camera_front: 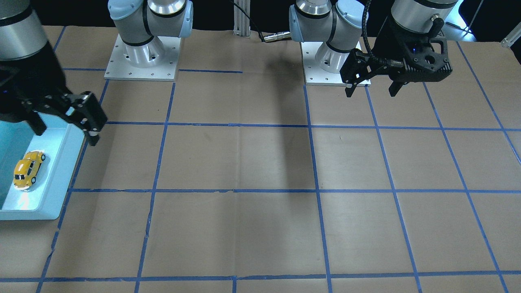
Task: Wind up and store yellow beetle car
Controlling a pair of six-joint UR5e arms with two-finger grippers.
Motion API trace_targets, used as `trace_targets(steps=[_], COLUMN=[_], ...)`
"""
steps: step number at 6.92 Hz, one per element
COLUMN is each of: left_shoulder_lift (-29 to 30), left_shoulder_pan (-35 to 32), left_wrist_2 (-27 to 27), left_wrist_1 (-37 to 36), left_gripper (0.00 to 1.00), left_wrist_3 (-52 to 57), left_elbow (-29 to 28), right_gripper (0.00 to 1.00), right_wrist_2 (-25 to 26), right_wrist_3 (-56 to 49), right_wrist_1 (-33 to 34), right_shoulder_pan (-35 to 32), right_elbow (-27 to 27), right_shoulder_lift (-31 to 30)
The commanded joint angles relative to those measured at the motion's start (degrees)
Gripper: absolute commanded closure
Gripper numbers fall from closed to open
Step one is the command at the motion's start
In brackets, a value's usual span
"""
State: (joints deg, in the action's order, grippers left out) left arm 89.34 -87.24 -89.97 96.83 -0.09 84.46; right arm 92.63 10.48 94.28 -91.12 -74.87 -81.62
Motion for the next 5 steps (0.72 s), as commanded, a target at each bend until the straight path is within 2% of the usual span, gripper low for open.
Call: trace_targets(steps=[1, 3, 5], left_shoulder_lift=[-0.3, -0.5, -0.5], left_shoulder_pan=[-0.1, -0.1, -0.1], left_wrist_2=[-0.7, -1.4, -1.4], left_wrist_1=[1.3, 2.4, 2.4], left_gripper=[0.00, 0.00, 0.00], left_wrist_3=[0.0, 0.0, 0.0], left_elbow=[0.0, 0.0, 0.0], right_gripper=[0.00, 0.00, 0.00], right_wrist_2=[-3.9, -4.1, -4.5], right_wrist_3=[3.0, 3.0, 3.0], right_wrist_1=[-0.9, -0.8, -0.1], right_shoulder_pan=[-4.5, -4.3, -4.7], right_elbow=[-0.4, -2.0, -7.2], right_shoulder_lift=[-3.5, -6.3, -6.4])
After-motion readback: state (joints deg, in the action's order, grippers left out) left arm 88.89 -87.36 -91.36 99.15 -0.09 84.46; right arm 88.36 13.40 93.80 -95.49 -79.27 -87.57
